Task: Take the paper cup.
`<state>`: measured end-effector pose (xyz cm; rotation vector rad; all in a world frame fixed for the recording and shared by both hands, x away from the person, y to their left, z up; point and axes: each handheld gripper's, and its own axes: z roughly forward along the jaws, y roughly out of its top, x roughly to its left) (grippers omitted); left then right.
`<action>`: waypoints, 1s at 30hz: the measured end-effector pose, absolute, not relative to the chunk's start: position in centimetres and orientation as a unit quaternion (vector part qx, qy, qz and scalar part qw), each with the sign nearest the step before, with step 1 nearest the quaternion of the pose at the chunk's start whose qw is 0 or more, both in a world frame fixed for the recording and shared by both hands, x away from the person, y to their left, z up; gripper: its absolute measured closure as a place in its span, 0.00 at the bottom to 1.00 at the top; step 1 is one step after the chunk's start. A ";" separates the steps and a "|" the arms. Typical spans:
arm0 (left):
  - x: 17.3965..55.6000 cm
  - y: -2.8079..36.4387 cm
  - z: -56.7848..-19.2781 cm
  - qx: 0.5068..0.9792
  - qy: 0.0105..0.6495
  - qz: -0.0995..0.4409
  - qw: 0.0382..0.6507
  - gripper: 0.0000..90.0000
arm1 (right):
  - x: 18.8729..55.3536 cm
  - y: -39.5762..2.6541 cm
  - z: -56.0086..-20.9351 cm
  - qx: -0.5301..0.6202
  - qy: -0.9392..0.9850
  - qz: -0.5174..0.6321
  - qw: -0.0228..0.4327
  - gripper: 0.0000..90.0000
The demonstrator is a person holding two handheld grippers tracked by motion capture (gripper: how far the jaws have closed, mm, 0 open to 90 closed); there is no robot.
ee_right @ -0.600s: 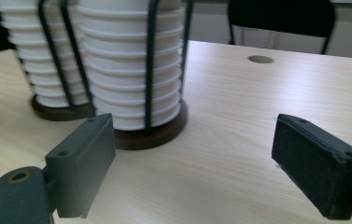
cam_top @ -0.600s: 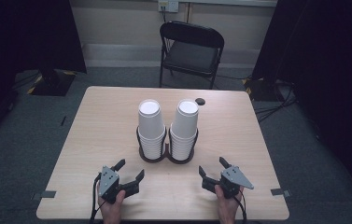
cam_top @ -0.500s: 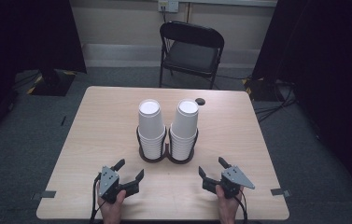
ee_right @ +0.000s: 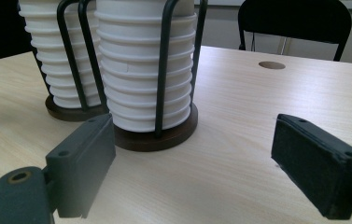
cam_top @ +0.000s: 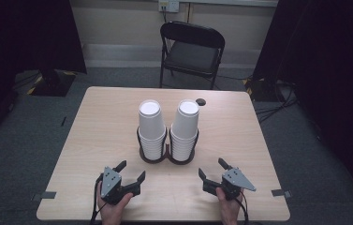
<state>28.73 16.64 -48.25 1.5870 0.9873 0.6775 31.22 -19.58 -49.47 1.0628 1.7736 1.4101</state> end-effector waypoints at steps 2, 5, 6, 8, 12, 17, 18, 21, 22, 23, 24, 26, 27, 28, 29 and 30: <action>28.7 16.4 -47.9 0.674 0.410 0.285 0.544 0.22 | 31.3 -19.5 -49.5 0.402 0.677 0.531 0.313 0.14; 28.7 15.9 -47.3 0.676 0.402 0.290 0.545 0.22 | 31.2 -19.4 -49.5 0.403 0.678 0.530 0.312 0.14; 28.8 15.8 -47.2 0.677 0.399 0.288 0.548 0.22 | 31.2 -19.5 -49.5 0.403 0.677 0.530 0.313 0.14; 28.9 15.6 -46.9 0.676 0.397 0.282 0.553 0.22 | 31.2 -19.5 -49.5 0.405 0.676 0.531 0.311 0.14; 29.3 15.2 -46.5 0.681 0.387 0.266 0.561 0.21 | 31.2 -19.5 -49.5 0.406 0.675 0.530 0.313 0.14; 29.5 14.7 -45.8 0.684 0.379 0.263 0.565 0.21 | 31.2 -19.5 -49.4 0.409 0.675 0.530 0.311 0.14; 29.5 14.7 -45.8 0.684 0.379 0.263 0.565 0.21 | 31.3 -19.5 -49.4 0.410 0.674 0.529 0.312 0.14; 29.7 14.3 -45.5 0.687 0.375 0.256 0.567 0.21 | 31.2 -19.5 -49.4 0.411 0.674 0.530 0.312 0.14; 29.7 14.2 -45.4 0.687 0.373 0.255 0.569 0.21 | 31.2 -19.5 -49.5 0.411 0.673 0.531 0.312 0.14; 29.7 14.2 -45.4 0.687 0.373 0.255 0.569 0.21 | 31.2 -19.5 -49.5 0.411 0.673 0.531 0.312 0.14; 29.8 14.0 -45.1 0.690 0.368 0.256 0.568 0.21 | 31.2 -19.6 -49.5 0.411 0.672 0.532 0.311 0.14; 29.9 13.7 -44.8 0.697 0.358 0.258 0.566 0.21 | 31.3 -19.6 -49.5 0.411 0.672 0.532 0.310 0.14; 29.9 13.5 -44.7 0.698 0.357 0.257 0.565 0.21 | 31.3 -19.6 -49.5 0.412 0.672 0.531 0.311 0.14; 30.0 13.3 -44.6 0.700 0.354 0.257 0.564 0.21 | 31.3 -19.6 -49.5 0.412 0.672 0.531 0.311 0.14; 30.0 13.2 -44.4 0.703 0.351 0.256 0.563 0.21 | 31.3 -19.6 -49.5 0.413 0.672 0.531 0.312 0.14; 30.0 13.0 -44.3 0.700 0.355 0.254 0.565 0.21 | 31.2 -19.6 -49.5 0.413 0.671 0.530 0.313 0.14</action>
